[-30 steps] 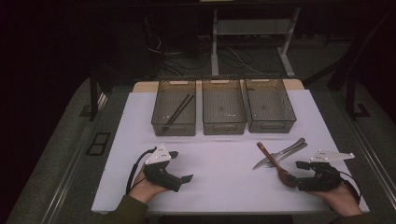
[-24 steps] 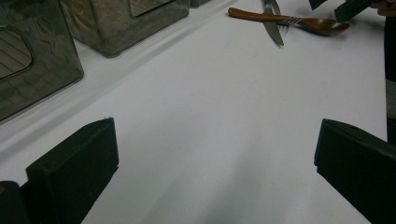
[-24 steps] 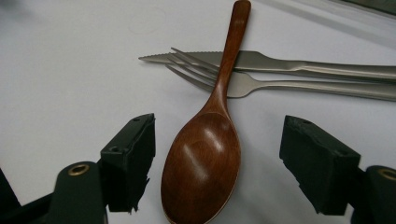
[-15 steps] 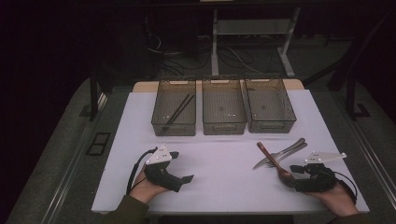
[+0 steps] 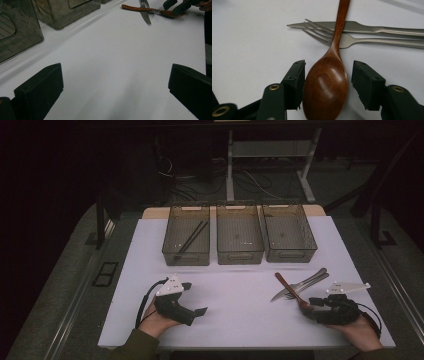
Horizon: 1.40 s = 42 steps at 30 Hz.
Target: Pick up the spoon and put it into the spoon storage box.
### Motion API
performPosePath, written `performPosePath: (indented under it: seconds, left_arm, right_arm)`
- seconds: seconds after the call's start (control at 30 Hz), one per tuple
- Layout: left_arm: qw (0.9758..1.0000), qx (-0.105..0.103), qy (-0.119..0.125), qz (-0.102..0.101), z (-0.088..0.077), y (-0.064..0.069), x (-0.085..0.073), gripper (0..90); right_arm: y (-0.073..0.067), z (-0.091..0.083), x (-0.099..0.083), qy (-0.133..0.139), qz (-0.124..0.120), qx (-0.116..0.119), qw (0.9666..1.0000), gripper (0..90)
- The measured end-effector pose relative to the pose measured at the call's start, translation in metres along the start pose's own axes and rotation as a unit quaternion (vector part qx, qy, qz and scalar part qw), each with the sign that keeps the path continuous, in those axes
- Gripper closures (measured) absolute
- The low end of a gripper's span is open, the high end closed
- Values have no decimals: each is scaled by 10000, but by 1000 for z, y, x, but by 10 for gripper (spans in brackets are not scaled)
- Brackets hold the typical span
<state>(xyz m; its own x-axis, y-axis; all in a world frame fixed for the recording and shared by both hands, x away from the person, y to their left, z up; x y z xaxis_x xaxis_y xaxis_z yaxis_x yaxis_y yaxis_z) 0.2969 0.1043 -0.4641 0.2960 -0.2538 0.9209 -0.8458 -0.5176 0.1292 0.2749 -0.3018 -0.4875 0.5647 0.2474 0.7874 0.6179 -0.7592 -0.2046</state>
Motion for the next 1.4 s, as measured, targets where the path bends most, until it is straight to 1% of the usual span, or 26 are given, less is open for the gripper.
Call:
performPosePath:
  seconds: [0.23,0.3,0.33,0.47,0.57,0.67,0.87,0.93,1.03,1.1,1.13,1.4]
  left_arm:
    - [10000,-1,-4,9,0,0,0,0]
    - [10000,-1,1,9,0,0,0,0]
    - [10000,2,-6,12,0,0,0,0]
    - [10000,2,-6,13,0,0,0,0]
    - [10000,4,-13,22,0,1,0,0]
    - [10000,7,-26,22,0,1,0,0]
    - [10000,12,-40,39,0,1,0,0]
    - [10000,13,-39,44,0,1,0,0]
    - [10000,17,-36,48,0,1,0,0]
    - [10000,19,-37,51,0,1,0,0]
    - [10000,18,-31,52,0,1,0,0]
    - [10000,17,-43,64,0,1,0,0]
  right_arm:
    - [0,1,-1,-70,-11,-28,10000,467]
    - [-1,2,-3,-155,-43,-12,9999,473]
    - [-1,3,-3,-155,-86,-16,9998,475]
    - [-1,2,-3,-176,-100,-40,9998,495]
    - [-2,2,-3,-208,-187,-75,9996,520]
    - [-3,2,-4,-247,-185,-97,9995,560]
    - [-7,2,-4,-320,-182,-53,9993,621]
    - [-8,2,-4,-344,-171,-39,9993,644]
    - [-12,3,-4,-369,-121,61,9992,686]
    - [-13,3,-4,-371,-130,89,9992,708]
    - [-14,4,-4,-379,-96,87,9992,717]
    - [-14,3,-4,-398,74,244,9989,775]
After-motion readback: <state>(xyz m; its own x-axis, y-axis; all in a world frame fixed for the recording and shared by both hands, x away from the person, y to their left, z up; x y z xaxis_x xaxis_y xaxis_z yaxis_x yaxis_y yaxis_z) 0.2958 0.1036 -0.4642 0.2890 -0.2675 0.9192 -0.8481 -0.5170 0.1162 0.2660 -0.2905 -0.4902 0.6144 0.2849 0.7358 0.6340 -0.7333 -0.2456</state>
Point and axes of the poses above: each handheld gripper's, and its own axes: z roughly forward along the jaws, x roughly out of its top, y roughly to its right, the point moved 6 cm from there along z, roughly forward along the jaws, and after that the axes turned 10 degrees about y, right-handed, at the moved point
